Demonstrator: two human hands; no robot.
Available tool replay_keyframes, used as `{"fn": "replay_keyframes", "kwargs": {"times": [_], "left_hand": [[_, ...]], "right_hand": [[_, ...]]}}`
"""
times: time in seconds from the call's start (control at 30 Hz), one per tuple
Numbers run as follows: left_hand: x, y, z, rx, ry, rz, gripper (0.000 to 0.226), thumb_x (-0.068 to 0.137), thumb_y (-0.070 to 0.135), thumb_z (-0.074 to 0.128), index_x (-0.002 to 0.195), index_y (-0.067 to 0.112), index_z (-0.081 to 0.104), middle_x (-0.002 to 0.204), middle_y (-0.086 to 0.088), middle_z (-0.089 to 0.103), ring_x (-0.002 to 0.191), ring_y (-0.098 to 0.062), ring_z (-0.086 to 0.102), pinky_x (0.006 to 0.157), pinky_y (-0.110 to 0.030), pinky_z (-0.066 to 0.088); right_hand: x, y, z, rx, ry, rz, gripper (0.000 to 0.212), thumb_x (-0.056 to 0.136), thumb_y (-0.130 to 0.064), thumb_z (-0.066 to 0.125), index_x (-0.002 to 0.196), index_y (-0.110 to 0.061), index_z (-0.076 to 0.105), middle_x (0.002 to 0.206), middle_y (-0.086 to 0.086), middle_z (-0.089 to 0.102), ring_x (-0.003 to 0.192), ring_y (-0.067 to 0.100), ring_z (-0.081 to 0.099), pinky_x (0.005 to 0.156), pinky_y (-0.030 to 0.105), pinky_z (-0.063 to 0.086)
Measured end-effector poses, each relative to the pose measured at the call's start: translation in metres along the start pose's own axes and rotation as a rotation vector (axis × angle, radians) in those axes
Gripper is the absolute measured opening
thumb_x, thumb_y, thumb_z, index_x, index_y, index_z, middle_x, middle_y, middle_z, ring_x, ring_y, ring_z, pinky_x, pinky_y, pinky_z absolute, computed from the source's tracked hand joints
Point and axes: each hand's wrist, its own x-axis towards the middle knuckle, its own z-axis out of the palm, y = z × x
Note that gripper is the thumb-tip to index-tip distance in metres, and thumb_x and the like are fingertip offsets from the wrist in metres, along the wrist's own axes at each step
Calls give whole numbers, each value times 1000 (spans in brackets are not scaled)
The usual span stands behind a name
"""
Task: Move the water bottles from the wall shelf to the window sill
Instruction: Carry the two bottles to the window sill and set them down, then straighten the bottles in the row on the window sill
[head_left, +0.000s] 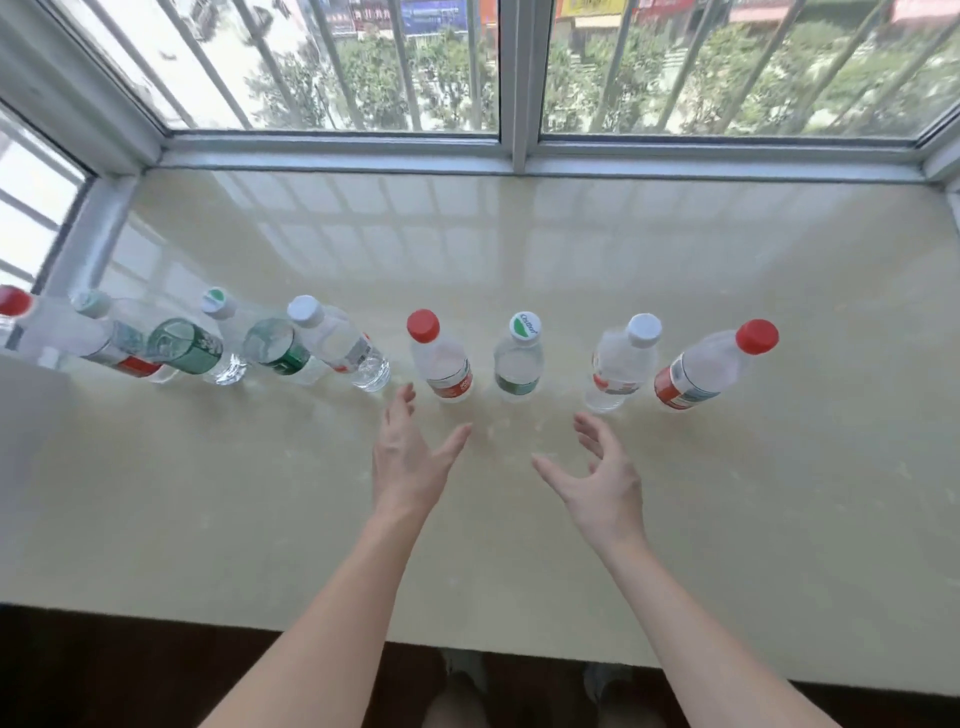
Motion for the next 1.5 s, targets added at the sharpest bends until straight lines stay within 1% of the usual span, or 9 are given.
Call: {"fn": "replay_keyframes", "kwargs": {"times": [0.23,0.4,0.6,0.7,0.83,0.97,1.13,1.33,1.5], "left_hand": [[56,-16,-10,-101,-88,57,101,73,37,84,152,16,24,149,3,40,134,-13,42,107,-27,34],[82,-18,5,-168,-146,82,99,66,41,88,146,23,32,142,11,48,129,-8,46,106,-34,42],[96,-21,25,-233,-176,70,81,63,28,90,131,26,45,111,19,59,101,1,55,77,-6,42],[101,-27,32,-214,-157,74,73,63,26,90,124,25,49,105,18,62,94,-2,56,72,-10,42],[105,-34,39,-180,-119,62,56,64,25,90,109,17,59,96,9,66,90,-10,61,76,-23,49],[106,-39,42,-193,-127,64,52,65,24,90,107,18,61,90,19,62,83,2,56,72,-6,44],[105,-41,39,-196,-127,82,53,64,24,91,105,24,57,87,23,60,79,8,58,70,-3,43],[105,-48,45,-236,-108,76,59,61,23,92,110,18,58,97,13,65,93,-8,62,85,-24,51],[78,-72,43,-188,-100,-4,90,65,29,89,141,23,39,140,7,51,132,-9,45,112,-35,39]], "right_hand": [[40,-33,60,54,115,29,85,73,-28,87,144,-24,41,143,-9,51,122,12,52,101,28,43],[67,-25,78,15,165,90,87,68,-27,90,140,-21,42,139,-12,52,122,12,54,102,33,45],[87,-15,88,5,144,129,66,68,-23,90,121,-25,50,123,-10,60,114,4,53,87,21,38],[93,-9,91,-3,154,104,63,68,-20,90,115,-29,49,111,-11,60,104,2,53,79,14,36],[98,-1,93,-43,180,94,60,67,-22,90,115,-25,55,107,-8,61,99,7,54,82,20,37],[100,4,94,-71,196,81,57,66,-25,91,113,-19,58,104,-6,61,97,10,54,80,23,38],[97,10,96,-116,223,80,57,63,-30,91,107,-15,58,108,5,67,101,21,62,80,28,44],[99,15,99,-122,235,57,61,62,-30,91,113,-18,58,112,3,66,105,20,61,87,30,47],[83,27,99,-131,239,92,77,63,-28,91,129,-14,54,121,-1,61,116,16,57,97,27,43]]}}
